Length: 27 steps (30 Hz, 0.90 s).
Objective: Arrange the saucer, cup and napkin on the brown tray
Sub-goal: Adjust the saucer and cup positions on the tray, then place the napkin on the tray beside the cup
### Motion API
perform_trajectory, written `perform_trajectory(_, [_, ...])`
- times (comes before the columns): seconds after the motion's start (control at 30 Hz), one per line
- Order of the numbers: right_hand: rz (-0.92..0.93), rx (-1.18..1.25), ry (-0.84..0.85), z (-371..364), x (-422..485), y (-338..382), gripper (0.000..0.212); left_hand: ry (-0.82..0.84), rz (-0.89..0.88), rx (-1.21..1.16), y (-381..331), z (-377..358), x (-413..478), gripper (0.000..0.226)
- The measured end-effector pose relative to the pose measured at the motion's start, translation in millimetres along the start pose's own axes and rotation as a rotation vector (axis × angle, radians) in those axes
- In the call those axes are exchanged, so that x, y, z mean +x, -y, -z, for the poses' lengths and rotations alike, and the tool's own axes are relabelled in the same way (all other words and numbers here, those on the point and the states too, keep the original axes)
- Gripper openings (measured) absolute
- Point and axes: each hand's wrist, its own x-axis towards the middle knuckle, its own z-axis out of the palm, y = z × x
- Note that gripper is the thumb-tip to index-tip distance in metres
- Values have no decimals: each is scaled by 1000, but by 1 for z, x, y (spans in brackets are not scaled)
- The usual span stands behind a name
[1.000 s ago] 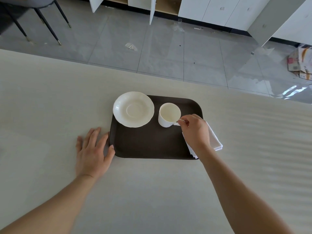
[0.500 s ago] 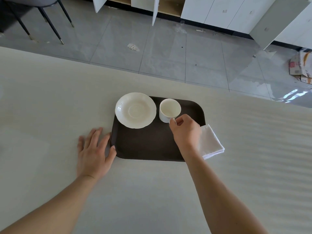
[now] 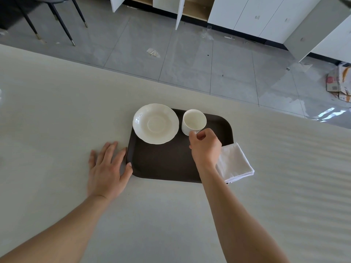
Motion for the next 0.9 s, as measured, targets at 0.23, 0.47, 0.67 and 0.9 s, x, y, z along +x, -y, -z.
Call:
perform_trajectory(0.23, [16,13,22,2,2,-2,29,-10,-5,2,1,-2,1,56])
perform_trajectory(0.47, [23,21,36,3,3,-6,27,-11,-11,12,4,-5,1,55])
perform_trajectory(0.67, [-26,41,116,17,3,-14,34,-14,-12,2,2,-4,0,56])
perform_trajectory(0.9, [85,-141,-29,101,12,-60,8,-1,0,-5,-1,-1,0,58])
